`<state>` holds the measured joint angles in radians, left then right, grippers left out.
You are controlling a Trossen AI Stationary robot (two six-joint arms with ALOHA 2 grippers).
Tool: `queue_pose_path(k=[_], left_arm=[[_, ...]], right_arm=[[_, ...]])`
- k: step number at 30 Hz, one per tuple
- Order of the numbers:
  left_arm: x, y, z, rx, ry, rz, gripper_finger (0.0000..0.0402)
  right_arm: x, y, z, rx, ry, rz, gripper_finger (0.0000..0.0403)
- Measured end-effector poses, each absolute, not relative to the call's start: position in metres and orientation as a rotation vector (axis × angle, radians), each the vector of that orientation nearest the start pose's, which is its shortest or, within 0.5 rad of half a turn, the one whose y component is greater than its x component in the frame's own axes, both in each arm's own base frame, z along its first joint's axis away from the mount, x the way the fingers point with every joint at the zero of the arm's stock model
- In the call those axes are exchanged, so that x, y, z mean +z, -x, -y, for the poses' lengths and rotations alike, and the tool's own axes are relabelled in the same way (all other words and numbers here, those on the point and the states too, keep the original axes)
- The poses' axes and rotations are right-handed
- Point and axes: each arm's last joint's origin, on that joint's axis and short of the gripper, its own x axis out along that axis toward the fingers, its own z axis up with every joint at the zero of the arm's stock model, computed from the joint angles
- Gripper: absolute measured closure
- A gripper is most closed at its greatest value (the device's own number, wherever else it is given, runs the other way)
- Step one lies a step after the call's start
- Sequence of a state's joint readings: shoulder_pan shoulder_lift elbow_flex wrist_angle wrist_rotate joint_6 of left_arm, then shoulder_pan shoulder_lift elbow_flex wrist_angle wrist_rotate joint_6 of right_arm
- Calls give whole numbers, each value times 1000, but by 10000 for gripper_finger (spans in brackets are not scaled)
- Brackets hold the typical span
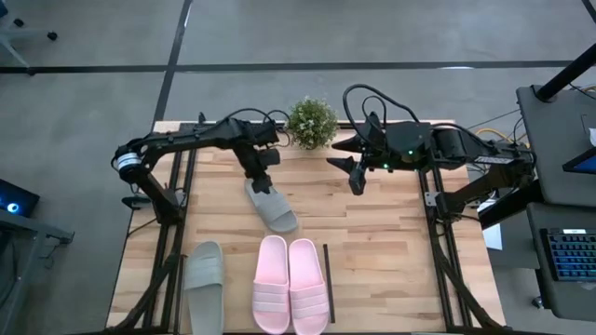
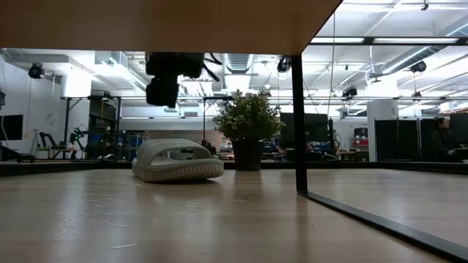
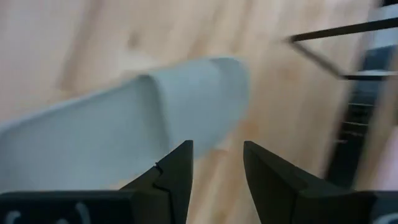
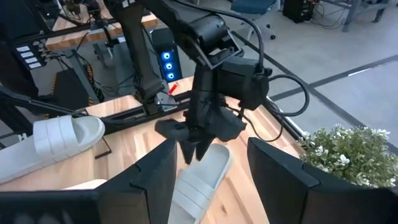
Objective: Pick and place slides into the shelf
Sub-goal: Put the gray slipper on the shelf
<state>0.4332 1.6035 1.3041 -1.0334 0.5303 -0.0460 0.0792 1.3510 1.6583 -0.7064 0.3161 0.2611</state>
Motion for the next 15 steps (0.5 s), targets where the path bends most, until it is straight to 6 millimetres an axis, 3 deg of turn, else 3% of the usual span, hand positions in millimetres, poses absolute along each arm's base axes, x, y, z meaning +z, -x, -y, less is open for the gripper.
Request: queue_pose_path(k=[4,9,15], left_arm=[[258,-279,-116,132,552,-1246,276],[251,-274,-112,25,625,-1225,268],[241,-269,-106,-79,687,-1218,201]], right_arm=[[453,-266,-12,-284,-181,-366,216],[452,-266,-12,-286,-188,-368,216],[452,-266,-12,-285,-186,-368,216]])
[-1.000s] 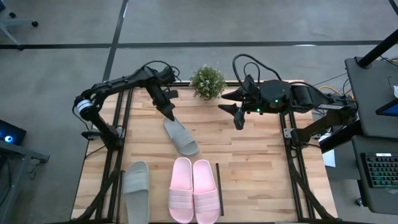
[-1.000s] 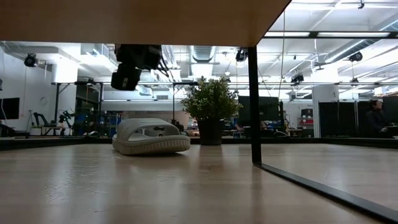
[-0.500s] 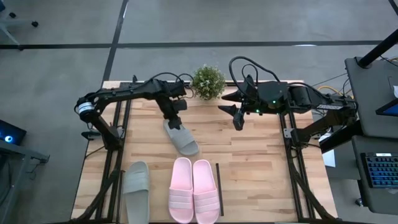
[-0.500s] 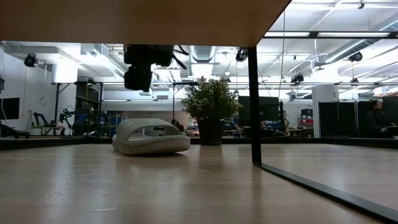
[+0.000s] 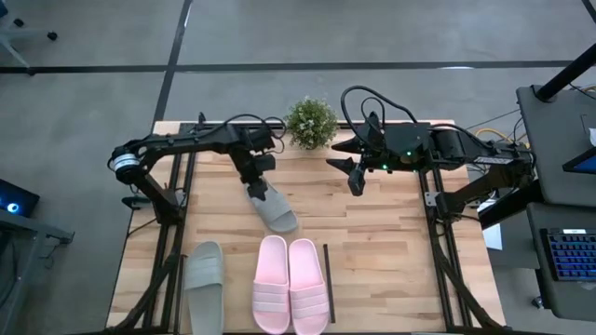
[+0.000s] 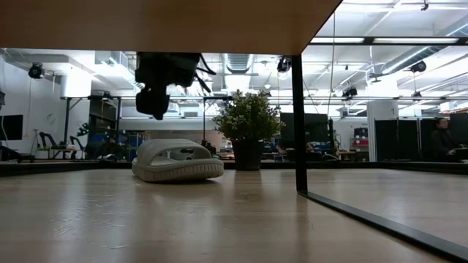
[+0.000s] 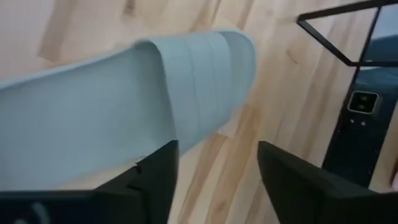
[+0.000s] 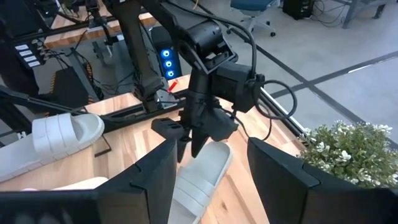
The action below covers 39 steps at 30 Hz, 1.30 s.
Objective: Pick and place slides into the shelf
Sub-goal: Put the gray slipper on the shelf
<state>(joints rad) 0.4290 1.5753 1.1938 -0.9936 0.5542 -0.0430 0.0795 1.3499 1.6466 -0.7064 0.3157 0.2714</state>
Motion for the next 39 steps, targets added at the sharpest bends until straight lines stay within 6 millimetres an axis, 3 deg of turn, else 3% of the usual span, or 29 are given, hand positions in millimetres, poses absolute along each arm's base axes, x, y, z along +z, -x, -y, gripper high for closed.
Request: queue_pose_path(k=[7,16,26,39], left_arm=[[233,-269,-106,-15,727,-1223,154],[222,-271,-104,15,738,-1232,153],[193,-263,-100,52,774,-1241,153],[186,-265,-94,22,760,-1222,152]], right_arm=[[449,-267,-12,-285,-175,-378,216],[445,-268,-12,-286,-171,-392,216],[445,-268,-12,-287,-181,-390,216],[445,-268,-12,-287,-180,-389,216]])
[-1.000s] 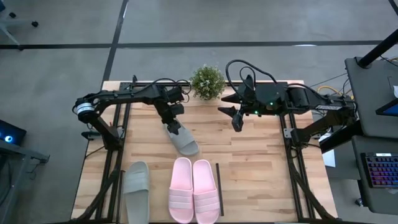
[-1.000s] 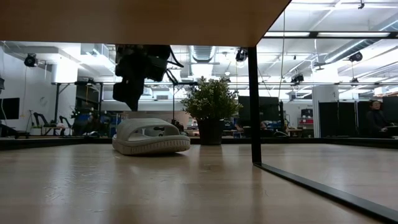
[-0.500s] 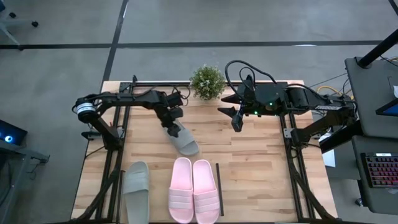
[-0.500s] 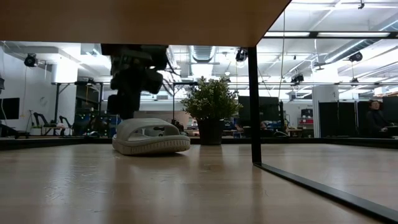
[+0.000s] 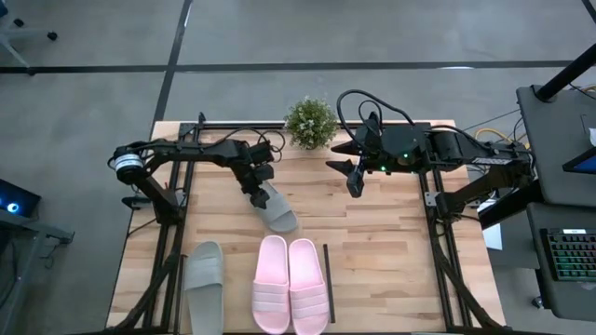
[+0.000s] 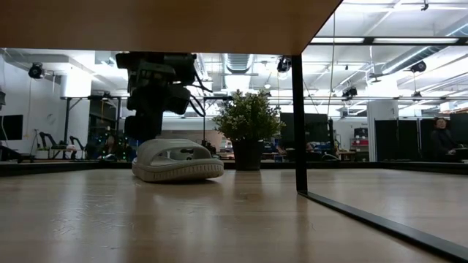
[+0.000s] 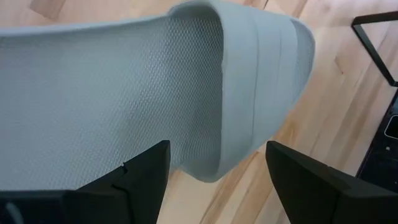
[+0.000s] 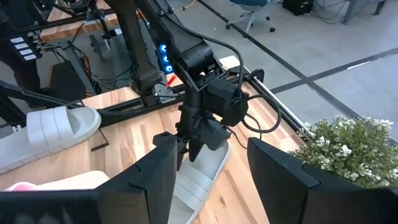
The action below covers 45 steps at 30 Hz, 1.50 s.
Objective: Pick and place slides into the shelf
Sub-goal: Put the gray slipper on the shelf
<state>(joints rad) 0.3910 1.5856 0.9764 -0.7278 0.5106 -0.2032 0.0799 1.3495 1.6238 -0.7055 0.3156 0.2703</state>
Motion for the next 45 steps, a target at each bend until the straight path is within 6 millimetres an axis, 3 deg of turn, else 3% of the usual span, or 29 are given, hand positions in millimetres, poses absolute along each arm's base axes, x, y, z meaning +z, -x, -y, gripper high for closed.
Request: queue_pose_path(k=[16,37,45], left_arm=[[182,-270,-86,-15,756,-1184,165],[177,-269,-87,-14,738,-1162,388],[178,-269,-86,-26,751,-1165,400]], right_arm=[[446,-268,-12,-287,-183,-383,216],[446,-268,-12,-289,-187,-381,216],[446,-268,-12,-288,-183,-382,216]])
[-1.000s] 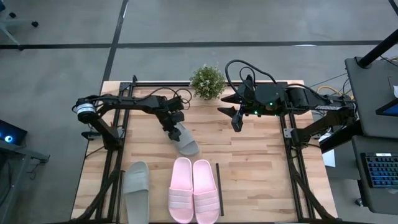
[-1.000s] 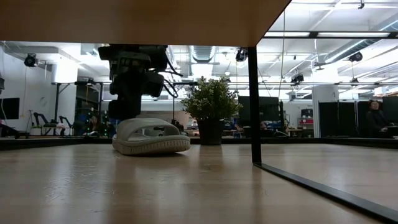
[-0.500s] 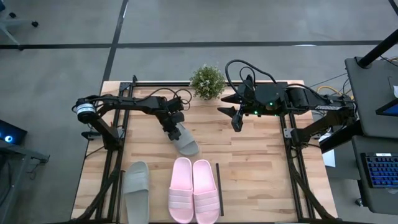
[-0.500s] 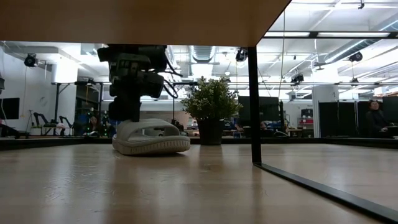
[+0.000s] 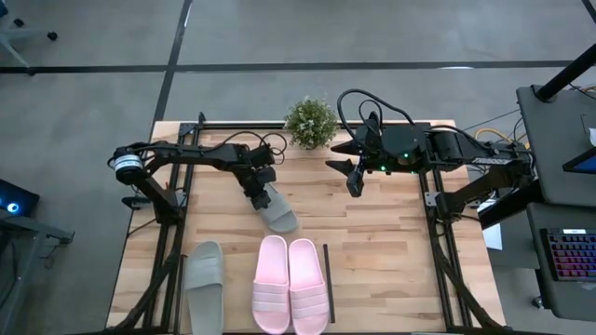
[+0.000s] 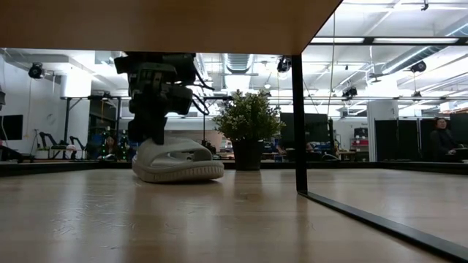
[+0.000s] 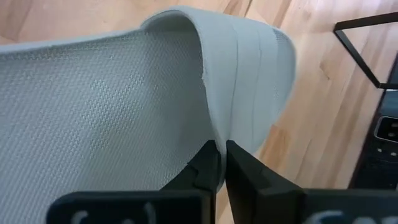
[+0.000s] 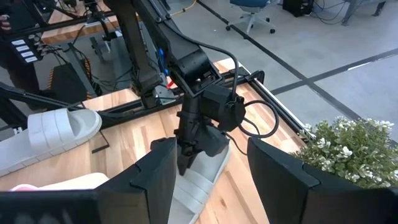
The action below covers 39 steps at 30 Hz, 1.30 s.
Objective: Pick and place slides into the shelf
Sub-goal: Put the gray slipper on the shelf
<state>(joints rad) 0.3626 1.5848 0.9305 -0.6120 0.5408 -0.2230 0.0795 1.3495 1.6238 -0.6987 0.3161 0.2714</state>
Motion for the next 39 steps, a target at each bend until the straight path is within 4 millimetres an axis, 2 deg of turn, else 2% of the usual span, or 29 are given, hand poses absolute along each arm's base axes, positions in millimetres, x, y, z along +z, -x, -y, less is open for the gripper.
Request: queue_pose_path(k=[12,18,29,39], left_arm=[[201,-266,-87,-19,744,-1133,401],[216,-256,-87,12,725,-1101,401],[258,-231,-81,98,724,-936,401],[284,-213,-76,160,735,-820,401]], right_arm=[[446,-268,-12,-287,-180,-384,216],[446,-268,-12,-288,-184,-384,216],[446,-268,-12,-289,-187,-383,216],[446,-268,-12,-291,-189,-383,216]])
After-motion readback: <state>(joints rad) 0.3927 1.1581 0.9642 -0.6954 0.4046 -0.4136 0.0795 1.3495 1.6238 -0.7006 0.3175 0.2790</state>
